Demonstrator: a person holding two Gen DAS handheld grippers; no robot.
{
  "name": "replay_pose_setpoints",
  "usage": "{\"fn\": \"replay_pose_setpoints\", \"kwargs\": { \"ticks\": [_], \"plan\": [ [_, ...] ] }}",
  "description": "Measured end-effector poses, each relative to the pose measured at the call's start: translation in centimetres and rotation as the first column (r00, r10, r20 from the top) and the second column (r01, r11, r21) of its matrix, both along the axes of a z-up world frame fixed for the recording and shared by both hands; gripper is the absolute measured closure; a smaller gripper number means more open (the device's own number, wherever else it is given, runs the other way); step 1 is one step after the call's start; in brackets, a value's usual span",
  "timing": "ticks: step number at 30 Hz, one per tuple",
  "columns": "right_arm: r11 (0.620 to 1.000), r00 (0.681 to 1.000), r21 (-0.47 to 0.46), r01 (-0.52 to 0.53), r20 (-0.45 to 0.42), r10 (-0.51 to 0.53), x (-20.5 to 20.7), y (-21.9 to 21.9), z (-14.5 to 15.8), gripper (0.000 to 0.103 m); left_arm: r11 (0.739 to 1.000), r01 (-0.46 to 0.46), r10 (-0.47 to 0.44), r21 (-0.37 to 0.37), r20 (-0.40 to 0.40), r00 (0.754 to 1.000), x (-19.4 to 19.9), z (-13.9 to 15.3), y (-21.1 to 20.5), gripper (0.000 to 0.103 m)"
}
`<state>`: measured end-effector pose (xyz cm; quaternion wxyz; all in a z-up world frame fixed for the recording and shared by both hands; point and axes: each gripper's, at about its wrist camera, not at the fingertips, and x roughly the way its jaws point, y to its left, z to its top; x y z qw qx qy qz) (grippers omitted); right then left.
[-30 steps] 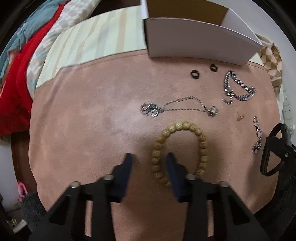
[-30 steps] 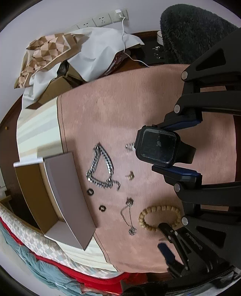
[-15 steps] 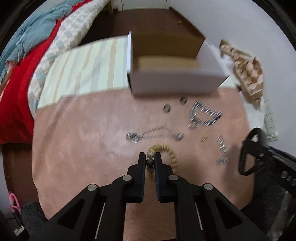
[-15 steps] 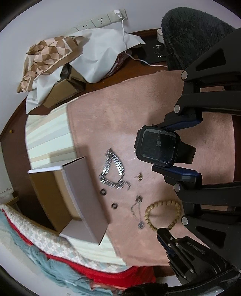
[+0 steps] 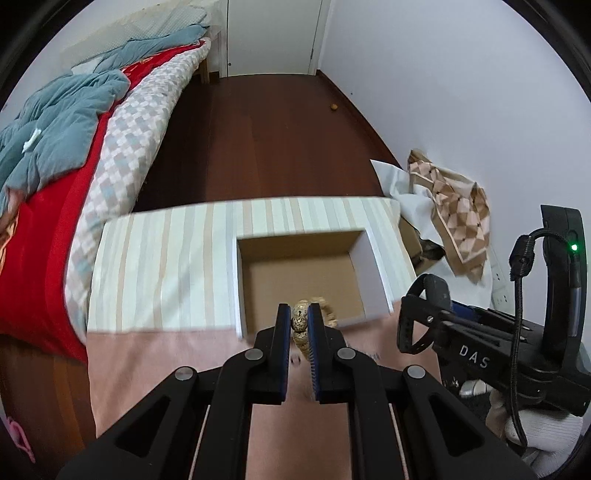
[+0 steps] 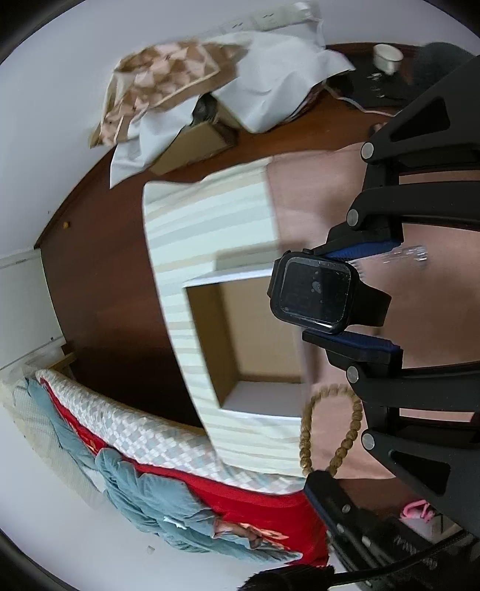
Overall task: Organize jewelry
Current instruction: 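Carry the bracelet and watch into the white box and open both grippers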
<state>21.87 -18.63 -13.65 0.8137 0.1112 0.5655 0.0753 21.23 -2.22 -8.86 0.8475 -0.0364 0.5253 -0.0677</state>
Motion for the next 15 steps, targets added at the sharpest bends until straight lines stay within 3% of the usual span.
{"fn": "replay_pose_setpoints", "kwargs": {
  "ticks": [7,15],
  "plan": [
    [0.999,0.998,0.003,-0.047,-0.032,0.047,6.5,1.5,-2.1,0.067,0.999,-0.017,0.014,-0.035,-0.096,0.995,5.9,-4.0,0.7,0.096],
    [0.994,0.989,-0.027,-0.107,-0.105,0.104,10.3,3.7,-5.5,0.066,0.997,-0.043,0.03,-0.068,-0.185,0.982,8.8,-7.4,1.9,0.096]
  ]
}}
